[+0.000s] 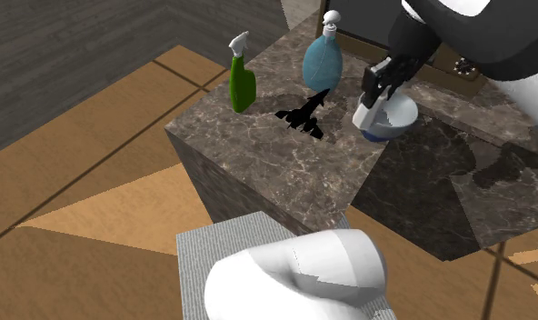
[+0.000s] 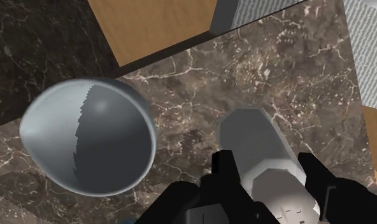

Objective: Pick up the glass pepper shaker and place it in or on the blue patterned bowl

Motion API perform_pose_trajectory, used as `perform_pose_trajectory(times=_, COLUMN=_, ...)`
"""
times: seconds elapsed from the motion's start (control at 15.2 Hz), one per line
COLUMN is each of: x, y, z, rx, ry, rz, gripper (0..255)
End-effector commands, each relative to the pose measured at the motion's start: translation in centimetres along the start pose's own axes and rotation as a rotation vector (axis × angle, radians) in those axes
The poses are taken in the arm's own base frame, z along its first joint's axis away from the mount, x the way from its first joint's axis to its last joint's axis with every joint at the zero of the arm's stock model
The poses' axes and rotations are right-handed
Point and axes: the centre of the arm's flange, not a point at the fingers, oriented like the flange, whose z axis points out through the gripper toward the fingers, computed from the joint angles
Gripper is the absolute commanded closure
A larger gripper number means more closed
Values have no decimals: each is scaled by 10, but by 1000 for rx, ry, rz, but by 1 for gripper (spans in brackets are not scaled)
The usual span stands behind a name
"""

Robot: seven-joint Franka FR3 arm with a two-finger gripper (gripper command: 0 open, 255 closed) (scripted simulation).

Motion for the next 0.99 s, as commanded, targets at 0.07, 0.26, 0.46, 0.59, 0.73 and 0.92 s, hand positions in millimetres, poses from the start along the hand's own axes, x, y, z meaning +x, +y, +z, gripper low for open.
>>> perform_pose_trajectory(times=0.07, x=10, y=35, z=-6, rx=-1, ry=-1, rz=0, gripper=255)
perform_pose_trajectory(times=0.26, x=21, y=73, z=-10, rx=-1, ry=-1, rz=0, gripper=255)
perform_pose_trajectory(times=0.46, x=33, y=110, z=-15, rx=-1, ry=-1, rz=0, gripper=255)
perform_pose_trajectory(times=0.59, x=41, y=135, z=-18, rx=-1, ry=-1, rz=0, gripper=255)
perform_pose_trajectory(times=0.73, x=48, y=161, z=-21, rx=-1, ry=-1, rz=0, gripper=255)
perform_pose_trajectory(times=0.92, x=52, y=176, z=-12, rx=-1, ry=-1, rz=0, gripper=255)
